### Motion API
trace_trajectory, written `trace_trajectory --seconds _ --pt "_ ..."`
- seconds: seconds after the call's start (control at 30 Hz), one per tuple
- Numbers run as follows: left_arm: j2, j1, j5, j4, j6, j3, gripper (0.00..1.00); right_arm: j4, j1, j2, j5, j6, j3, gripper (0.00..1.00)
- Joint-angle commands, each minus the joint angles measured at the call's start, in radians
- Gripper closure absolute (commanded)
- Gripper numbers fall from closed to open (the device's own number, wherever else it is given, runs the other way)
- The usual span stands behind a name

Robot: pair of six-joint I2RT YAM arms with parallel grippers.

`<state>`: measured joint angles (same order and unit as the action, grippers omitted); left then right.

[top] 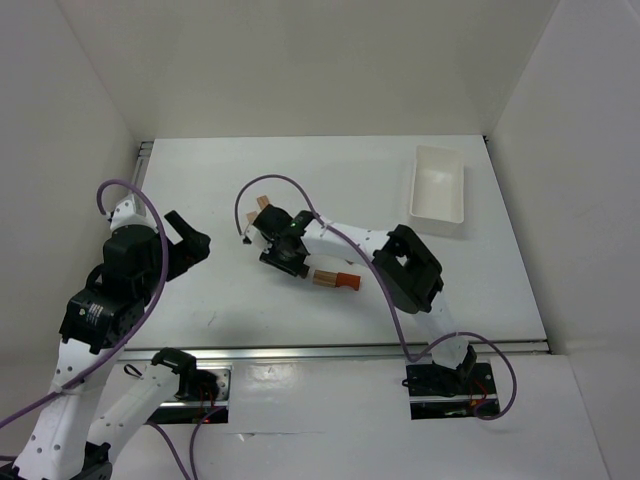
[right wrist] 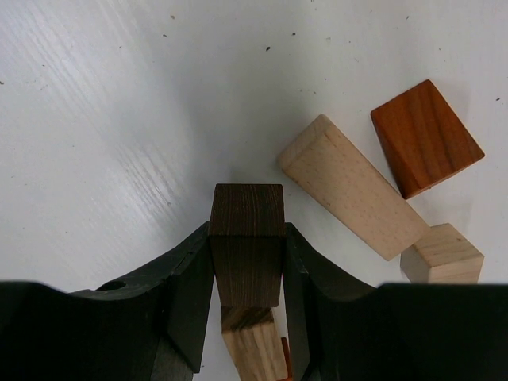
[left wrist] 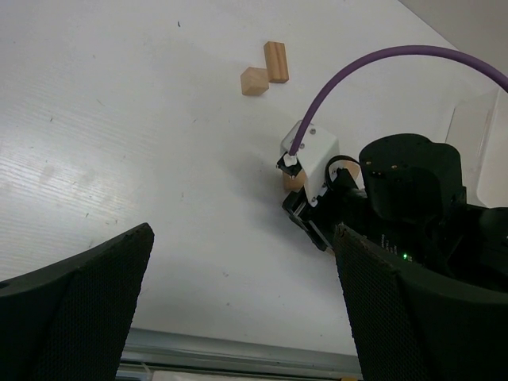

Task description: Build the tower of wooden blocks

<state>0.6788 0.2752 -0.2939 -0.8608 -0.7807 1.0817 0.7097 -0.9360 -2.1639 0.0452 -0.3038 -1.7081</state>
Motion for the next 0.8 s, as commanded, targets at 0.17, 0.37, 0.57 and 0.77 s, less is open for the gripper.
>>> trace_trajectory --seconds 0.17,0.37,0.57,0.77 --pt "-0.004 -0.005 -0.005 0.023 0.028 -0.002 0.0 0.053 -0.018 -0.024 0.033 0.011 -0.027 0.73" --pt "-0.004 -0.005 -0.005 0.023 0.028 -0.002 0.0 0.053 -0.018 -0.024 0.033 0.011 0.013 0.58" --pt "-0.013 -0.005 -0.005 0.023 0.028 -0.011 0.0 0.053 -0.018 -0.014 0.013 0.002 0.022 0.47" --pt "-0.013 -0.005 -0.005 0.023 0.028 -0.011 0.0 0.043 -0.018 -0.014 0.013 0.002 0.031 0.44"
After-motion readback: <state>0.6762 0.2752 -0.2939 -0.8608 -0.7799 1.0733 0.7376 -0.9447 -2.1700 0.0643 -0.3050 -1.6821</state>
